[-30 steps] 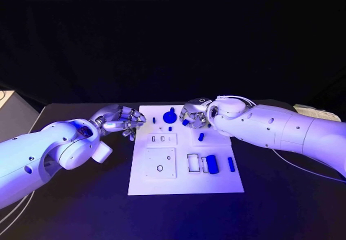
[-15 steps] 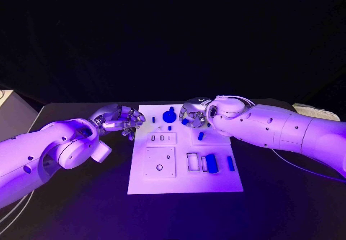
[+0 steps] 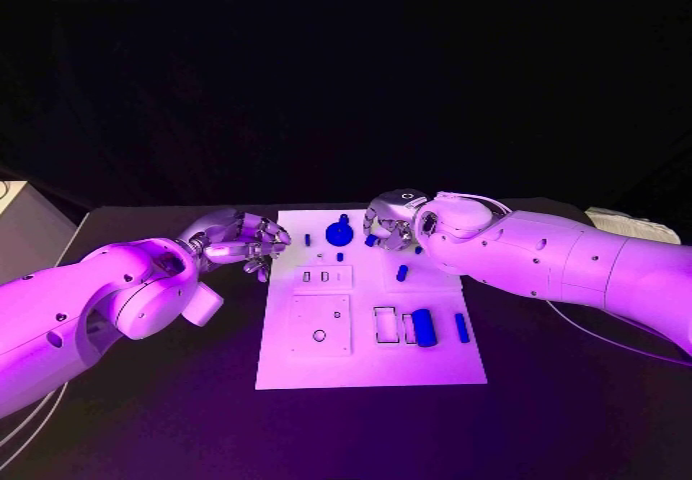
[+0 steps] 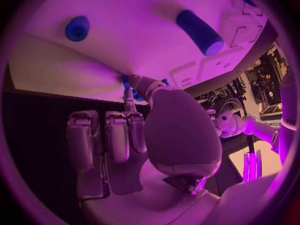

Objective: Assemble the parts on the task board

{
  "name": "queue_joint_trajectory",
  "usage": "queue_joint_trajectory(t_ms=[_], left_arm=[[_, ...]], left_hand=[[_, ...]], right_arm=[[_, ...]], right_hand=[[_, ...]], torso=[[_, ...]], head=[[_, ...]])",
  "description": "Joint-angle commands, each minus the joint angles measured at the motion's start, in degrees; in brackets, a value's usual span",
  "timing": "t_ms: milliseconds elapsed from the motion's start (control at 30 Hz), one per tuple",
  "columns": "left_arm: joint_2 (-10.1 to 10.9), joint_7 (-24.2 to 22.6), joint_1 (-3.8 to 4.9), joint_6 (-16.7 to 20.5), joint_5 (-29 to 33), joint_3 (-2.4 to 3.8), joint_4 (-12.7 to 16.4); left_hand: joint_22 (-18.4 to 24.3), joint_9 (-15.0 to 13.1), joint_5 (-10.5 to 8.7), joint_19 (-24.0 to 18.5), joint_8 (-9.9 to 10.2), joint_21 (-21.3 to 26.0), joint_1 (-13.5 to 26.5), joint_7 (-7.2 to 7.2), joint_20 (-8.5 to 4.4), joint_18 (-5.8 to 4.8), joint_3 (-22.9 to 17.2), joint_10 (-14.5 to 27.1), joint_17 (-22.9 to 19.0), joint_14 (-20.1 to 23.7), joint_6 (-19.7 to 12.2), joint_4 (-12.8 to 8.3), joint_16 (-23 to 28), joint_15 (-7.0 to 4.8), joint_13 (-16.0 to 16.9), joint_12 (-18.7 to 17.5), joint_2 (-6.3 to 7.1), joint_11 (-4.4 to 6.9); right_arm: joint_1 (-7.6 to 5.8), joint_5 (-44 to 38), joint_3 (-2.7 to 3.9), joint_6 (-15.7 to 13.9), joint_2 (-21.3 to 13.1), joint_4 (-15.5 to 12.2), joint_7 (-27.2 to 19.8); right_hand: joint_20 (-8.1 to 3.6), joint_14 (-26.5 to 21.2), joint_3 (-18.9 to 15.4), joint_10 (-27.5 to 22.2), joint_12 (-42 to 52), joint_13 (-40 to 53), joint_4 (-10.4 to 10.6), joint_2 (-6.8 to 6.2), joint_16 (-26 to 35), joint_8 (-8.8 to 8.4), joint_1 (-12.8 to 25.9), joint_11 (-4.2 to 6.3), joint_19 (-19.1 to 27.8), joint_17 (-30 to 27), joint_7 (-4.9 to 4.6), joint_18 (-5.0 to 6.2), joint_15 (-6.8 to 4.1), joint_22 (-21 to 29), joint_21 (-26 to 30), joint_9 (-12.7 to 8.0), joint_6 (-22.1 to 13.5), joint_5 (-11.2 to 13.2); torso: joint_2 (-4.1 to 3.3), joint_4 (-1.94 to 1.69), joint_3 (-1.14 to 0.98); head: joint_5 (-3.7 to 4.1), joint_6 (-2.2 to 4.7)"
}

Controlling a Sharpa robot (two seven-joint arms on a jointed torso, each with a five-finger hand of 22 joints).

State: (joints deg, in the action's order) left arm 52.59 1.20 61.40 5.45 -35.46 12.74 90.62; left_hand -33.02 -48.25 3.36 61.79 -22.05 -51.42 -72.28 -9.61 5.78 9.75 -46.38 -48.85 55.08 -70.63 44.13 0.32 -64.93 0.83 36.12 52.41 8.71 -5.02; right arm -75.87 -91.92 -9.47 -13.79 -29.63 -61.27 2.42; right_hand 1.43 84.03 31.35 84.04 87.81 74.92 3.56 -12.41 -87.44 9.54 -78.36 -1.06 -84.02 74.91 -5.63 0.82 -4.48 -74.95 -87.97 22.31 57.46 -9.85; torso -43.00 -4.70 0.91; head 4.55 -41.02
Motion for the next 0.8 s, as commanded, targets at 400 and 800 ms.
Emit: queue_joint_trajectory(t_ms=[400, 800], left_arm=[[-0.07, 0.09, -0.19, -1.28, 0.43, 0.03, -0.13], [-0.12, 0.28, -0.35, -1.38, 0.43, 0.03, -0.18]], left_hand=[[0.08, 0.15, -0.19, 0.04, 0.31, 0.43, -0.3, -0.38, 0.37, 0.79, 0.31, 0.4, -0.12, 0.36, 0.08, 0.17, 0.22, 0.15, -0.13, -0.35, -0.28, -0.2], [0.12, 0.28, -0.19, 0.02, 0.34, 0.51, -0.31, -0.45, 0.41, 0.78, 0.38, 0.49, -0.29, 0.48, -0.05, 0.27, 0.32, 0.19, -0.29, -0.38, -0.29, -0.26]], right_arm=[[0.03, -0.22, -0.01, -1.32, -0.19, -0.54, 1.09], [0.03, 0.62, -0.01, -2.3, -0.16, -0.99, 3.32]], right_hand=[[0.49, 5.01, 0.34, 4.26, 0.31, 13.5, -0.01, 0.86, -0.06, 1.44, 0.47, -0.21, -5.39, 10.94, 0.07, -0.31, 0.37, -13.43, 0.0, 0.74, 1.91, 0.3], [0.23, 4.98, -0.5, 4.31, 0.35, 13.54, 0.95, 1.01, 0.03, 2.7, 2.56, 0.09, -5.34, 10.86, 0.36, -0.26, 0.08, -13.29, 0.2, 1.47, 2.07, 0.4]], torso=[[-0.03, 0.06, 0.03], [-0.01, 0.0, 0.07]], head=[[0.11, -0.01], [0.15, -0.01]])
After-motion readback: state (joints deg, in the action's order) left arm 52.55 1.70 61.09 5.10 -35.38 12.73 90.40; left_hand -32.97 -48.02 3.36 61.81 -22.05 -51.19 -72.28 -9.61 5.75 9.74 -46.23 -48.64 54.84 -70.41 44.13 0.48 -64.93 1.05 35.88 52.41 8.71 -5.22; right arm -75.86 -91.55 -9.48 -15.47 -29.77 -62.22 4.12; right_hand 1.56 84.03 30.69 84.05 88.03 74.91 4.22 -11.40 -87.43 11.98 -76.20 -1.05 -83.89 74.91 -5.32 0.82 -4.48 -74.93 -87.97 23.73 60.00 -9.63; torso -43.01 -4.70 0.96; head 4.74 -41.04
